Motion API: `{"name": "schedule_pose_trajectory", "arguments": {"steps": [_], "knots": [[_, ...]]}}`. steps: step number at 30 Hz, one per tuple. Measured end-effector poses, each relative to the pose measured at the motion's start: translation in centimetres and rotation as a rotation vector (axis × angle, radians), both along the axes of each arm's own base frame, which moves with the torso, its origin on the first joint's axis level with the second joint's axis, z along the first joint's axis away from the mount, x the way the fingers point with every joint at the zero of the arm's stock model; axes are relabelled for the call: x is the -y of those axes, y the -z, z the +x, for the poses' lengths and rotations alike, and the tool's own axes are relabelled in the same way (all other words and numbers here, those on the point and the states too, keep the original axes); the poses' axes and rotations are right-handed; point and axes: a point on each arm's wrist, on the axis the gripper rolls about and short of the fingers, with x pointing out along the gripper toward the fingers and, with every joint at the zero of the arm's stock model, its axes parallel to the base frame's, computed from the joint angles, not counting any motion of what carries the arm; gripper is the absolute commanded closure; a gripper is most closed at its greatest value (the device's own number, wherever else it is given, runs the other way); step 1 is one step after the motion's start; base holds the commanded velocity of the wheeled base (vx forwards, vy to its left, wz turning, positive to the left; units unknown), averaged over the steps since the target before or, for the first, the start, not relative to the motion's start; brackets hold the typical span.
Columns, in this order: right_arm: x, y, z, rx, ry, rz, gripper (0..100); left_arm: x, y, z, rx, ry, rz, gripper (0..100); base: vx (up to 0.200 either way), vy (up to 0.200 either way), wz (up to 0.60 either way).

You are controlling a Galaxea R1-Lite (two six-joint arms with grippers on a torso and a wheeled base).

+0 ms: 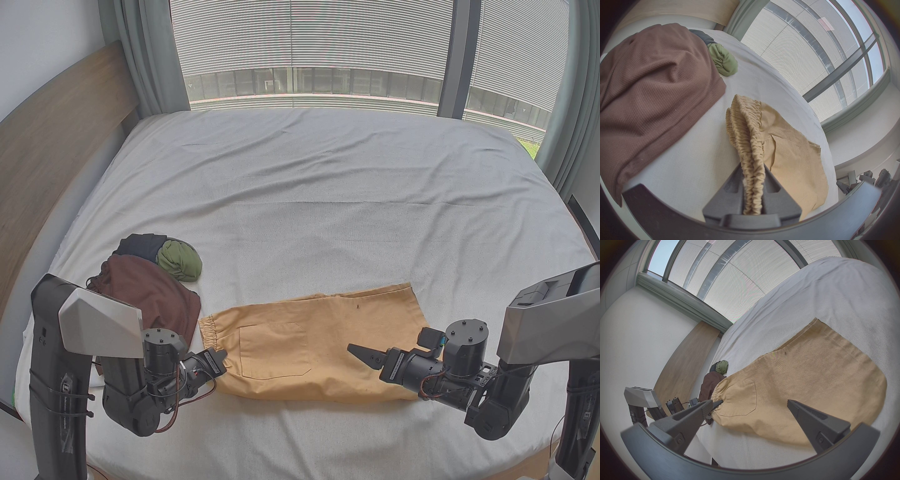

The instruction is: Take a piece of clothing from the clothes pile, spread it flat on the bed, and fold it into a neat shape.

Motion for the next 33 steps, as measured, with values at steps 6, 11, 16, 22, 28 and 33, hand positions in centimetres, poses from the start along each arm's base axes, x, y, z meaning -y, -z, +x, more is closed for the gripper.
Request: {"name": "schedule_pose_trajectory", "arguments": {"steps": [6, 11, 16, 22, 28, 33], "knots": [[0.0, 0.0, 0.0, -0.001, 0.001, -0.001, 0, -1.0, -1.1, -0.1, 0.011, -0.025, -0.003, 100, 0.0, 0.0, 0.0], [0.0, 0.0, 0.0, -0.001, 0.001, -0.001, 0, -1.2, -1.9, -0.2, 0.019, -0.029, -0.008, 100, 0.0, 0.0, 0.0], [0.0, 0.0, 0.0, -0.001, 0.001, 0.0, 0, -1.0, -2.7, -0.3, 0.036, -0.02, -0.013, 100, 0.0, 0.0, 0.0], [0.2, 0.0, 0.2, 0.002, 0.008, 0.001, 0, 0.0, -3.8, -0.8, 0.023, 0.013, -0.01, 100, 0.0, 0.0, 0.0], [0.6, -0.2, 0.5, 0.009, 0.026, 0.005, 0, 1.3, -5.6, -0.8, 0.033, 0.052, -0.015, 100, 0.0, 0.0, 0.0], [1.0, -0.3, 0.8, 0.013, 0.04, 0.007, 0, 2.3, -6.7, -0.8, 0.022, 0.082, -0.011, 100, 0.0, 0.0, 0.0]]}}
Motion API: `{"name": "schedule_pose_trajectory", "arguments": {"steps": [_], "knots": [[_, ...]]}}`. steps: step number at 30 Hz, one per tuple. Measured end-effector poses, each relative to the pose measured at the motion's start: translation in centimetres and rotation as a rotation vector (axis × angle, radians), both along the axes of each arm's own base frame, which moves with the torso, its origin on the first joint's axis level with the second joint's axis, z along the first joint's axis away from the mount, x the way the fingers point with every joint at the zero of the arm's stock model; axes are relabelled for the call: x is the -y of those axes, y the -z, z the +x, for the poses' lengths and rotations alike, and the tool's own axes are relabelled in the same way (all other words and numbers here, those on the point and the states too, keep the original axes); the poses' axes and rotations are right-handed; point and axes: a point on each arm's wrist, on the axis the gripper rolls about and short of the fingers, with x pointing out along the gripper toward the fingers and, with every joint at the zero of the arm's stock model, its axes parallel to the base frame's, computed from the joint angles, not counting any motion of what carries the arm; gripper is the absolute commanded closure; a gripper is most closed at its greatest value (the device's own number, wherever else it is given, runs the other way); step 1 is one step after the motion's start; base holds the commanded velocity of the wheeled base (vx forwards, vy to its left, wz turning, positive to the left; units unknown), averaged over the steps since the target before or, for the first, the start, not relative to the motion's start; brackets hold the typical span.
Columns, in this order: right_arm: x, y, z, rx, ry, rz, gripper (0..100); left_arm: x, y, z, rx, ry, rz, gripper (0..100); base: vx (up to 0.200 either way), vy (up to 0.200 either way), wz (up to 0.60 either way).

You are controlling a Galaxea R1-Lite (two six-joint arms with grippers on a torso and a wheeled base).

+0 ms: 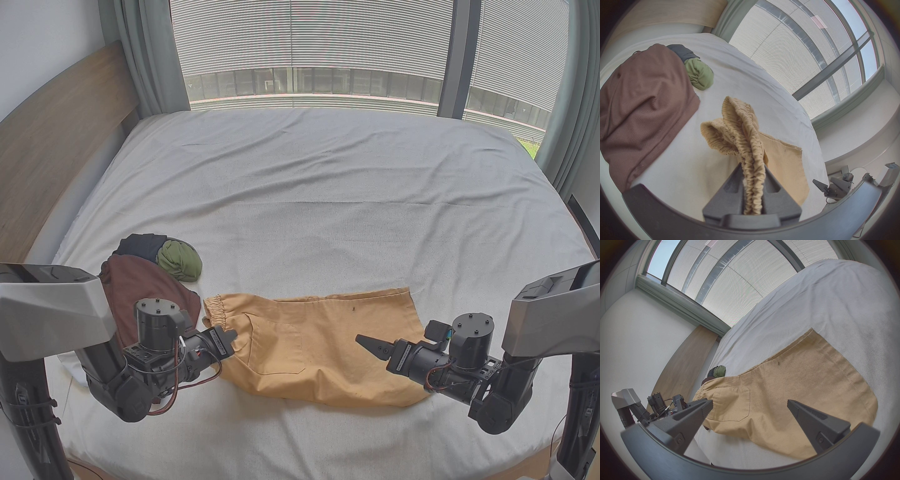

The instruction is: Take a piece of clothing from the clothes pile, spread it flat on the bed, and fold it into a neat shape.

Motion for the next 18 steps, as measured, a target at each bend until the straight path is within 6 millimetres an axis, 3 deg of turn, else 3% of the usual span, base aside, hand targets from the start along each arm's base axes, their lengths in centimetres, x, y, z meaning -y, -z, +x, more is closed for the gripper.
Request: {"name": "schedule_pose_trajectory", "arguments": {"steps": [18], "knots": [[2.5, -1.3, 1.9, 0.051, 0.091, 0.021, 0, 5.3, -3.4, 0.9, 0.013, 0.122, -0.002, 100, 0.0, 0.0, 0.0]]}}
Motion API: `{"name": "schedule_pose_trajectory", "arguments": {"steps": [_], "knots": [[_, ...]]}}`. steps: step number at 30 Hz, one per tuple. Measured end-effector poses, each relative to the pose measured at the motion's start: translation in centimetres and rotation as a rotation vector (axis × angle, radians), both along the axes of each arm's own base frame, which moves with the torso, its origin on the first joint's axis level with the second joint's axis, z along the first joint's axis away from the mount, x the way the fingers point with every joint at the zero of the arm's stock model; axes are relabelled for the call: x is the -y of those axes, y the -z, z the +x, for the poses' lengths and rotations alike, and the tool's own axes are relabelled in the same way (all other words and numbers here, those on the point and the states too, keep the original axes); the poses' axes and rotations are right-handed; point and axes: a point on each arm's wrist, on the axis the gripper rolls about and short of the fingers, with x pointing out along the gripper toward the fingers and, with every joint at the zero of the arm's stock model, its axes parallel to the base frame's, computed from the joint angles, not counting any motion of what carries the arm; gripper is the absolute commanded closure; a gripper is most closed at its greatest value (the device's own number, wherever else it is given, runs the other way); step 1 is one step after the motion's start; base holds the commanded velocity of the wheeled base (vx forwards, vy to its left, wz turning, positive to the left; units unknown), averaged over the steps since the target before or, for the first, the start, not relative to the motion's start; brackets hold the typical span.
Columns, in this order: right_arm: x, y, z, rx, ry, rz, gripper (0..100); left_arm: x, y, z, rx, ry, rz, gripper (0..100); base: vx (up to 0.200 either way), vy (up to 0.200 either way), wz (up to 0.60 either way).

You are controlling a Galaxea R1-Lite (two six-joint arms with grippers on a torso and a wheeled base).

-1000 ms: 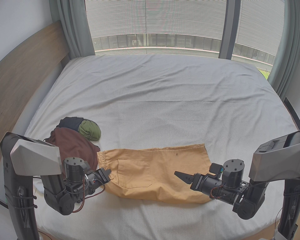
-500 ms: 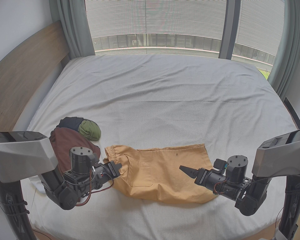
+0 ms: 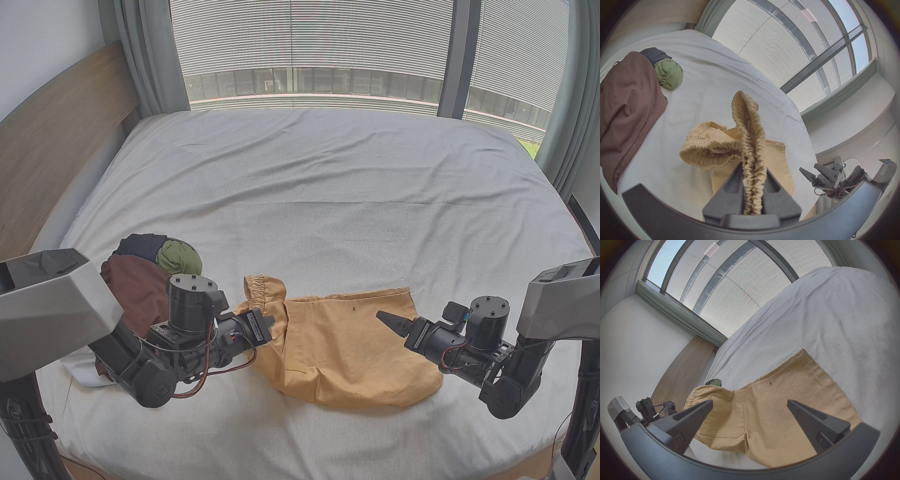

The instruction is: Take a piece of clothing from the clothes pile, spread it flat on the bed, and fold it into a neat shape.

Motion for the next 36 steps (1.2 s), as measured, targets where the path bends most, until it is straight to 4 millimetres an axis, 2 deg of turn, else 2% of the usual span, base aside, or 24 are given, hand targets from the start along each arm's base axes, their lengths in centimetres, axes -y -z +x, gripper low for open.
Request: {"name": "schedule_pose_trajectory", "arguments": {"steps": [10, 19, 36], "knots": [[0.3, -0.7, 0.1, 0.017, 0.005, 0.009, 0, 1.7, -1.0, 0.4, 0.005, 0.034, -0.003, 100, 0.0, 0.0, 0.0], [0.7, -0.9, 0.4, 0.027, 0.02, 0.013, 0, 4.0, -2.2, 0.9, 0.015, 0.081, -0.009, 100, 0.0, 0.0, 0.0], [3.7, -1.6, 2.6, 0.069, 0.12, 0.03, 0, 9.4, -2.5, 1.9, 0.015, 0.173, -0.01, 100, 0.0, 0.0, 0.0]]}}
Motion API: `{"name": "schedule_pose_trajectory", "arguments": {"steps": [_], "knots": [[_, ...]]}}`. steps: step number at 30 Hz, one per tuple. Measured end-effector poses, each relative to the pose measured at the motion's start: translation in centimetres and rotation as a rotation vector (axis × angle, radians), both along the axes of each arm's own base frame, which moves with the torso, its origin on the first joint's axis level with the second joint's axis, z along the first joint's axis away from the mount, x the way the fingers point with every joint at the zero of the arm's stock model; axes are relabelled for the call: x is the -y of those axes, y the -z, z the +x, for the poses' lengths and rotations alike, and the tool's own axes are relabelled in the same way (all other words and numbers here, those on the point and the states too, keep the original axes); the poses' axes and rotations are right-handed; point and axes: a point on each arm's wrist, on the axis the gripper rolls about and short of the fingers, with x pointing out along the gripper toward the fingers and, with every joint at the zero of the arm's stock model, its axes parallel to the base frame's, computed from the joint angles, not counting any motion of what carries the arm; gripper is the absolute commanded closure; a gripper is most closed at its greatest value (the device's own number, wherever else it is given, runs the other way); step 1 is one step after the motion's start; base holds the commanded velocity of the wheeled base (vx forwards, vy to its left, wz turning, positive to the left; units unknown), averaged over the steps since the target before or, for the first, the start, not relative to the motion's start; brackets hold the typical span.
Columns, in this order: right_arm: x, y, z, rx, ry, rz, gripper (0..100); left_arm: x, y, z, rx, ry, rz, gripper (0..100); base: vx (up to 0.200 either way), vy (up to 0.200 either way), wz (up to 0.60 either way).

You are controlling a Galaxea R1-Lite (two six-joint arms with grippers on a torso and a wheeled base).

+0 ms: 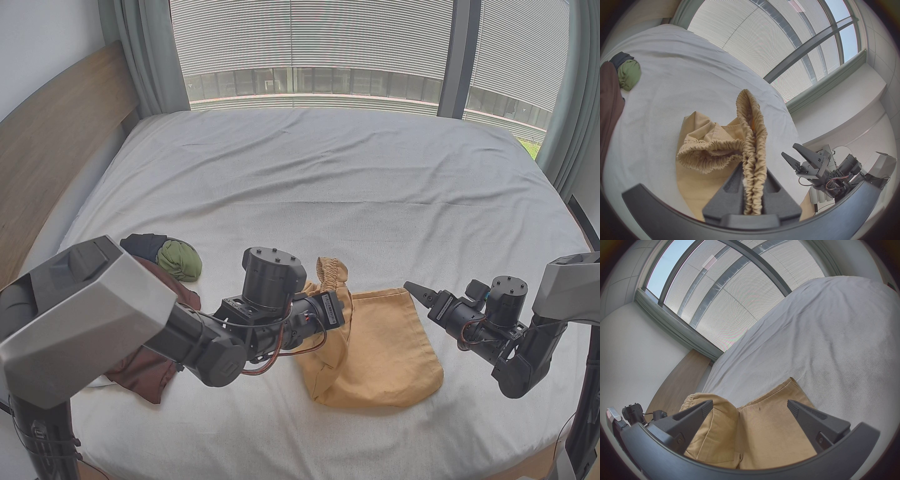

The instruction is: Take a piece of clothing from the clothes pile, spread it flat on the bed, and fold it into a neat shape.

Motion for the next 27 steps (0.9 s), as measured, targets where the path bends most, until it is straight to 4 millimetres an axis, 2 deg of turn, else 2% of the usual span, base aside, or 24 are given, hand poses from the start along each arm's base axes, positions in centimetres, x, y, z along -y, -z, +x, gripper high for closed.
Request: {"name": "schedule_pose_trajectory", "arguments": {"steps": [10, 19, 27], "knots": [[0.9, -0.3, 0.6, 0.016, 0.032, 0.005, 0, 2.9, 0.6, 0.7, -0.003, 0.039, -0.001, 100, 0.0, 0.0, 0.0], [2.1, -0.4, 1.3, 0.001, 0.068, 0.001, 0, 5.9, 1.2, 0.5, -0.005, 0.09, -0.003, 100, 0.0, 0.0, 0.0], [2.9, -0.8, 1.6, 0.013, 0.077, 0.008, 0, 7.7, 2.3, 0.4, -0.006, 0.109, 0.002, 100, 0.0, 0.0, 0.0]]}}
